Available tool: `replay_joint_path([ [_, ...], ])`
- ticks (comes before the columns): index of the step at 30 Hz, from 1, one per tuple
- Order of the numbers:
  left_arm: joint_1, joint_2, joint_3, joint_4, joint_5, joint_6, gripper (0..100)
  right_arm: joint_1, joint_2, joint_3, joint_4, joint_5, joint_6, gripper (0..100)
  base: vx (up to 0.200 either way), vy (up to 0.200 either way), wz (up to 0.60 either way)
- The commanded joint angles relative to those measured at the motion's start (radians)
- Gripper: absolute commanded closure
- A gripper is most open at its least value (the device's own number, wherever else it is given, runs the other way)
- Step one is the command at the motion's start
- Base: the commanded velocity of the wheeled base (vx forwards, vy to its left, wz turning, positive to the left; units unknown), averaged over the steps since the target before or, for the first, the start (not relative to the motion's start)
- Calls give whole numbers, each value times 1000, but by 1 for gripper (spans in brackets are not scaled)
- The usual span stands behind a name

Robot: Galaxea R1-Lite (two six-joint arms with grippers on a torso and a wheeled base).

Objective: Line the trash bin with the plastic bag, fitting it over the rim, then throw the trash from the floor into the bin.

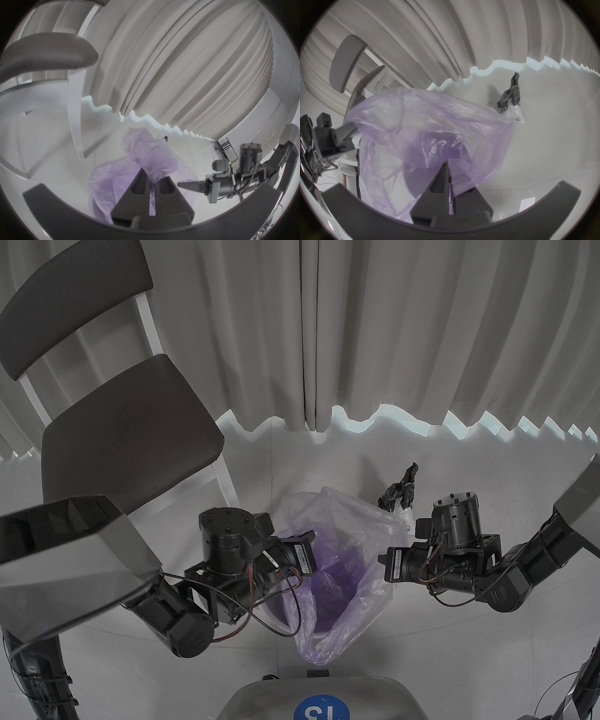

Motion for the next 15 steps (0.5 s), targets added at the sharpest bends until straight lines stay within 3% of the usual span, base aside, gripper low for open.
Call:
replay_joint_path([
  [1,-35,67,-9,-18,8,-2,100,10,-39,46,-2,-1,0,100,0,0,0],
  [5,-53,78,-1,-21,8,-3,100,31,-31,58,-26,-2,1,100,0,0,0],
  [15,85,98,14,-37,-3,-49,100,56,-7,40,-31,-8,1,100,0,0,0],
])
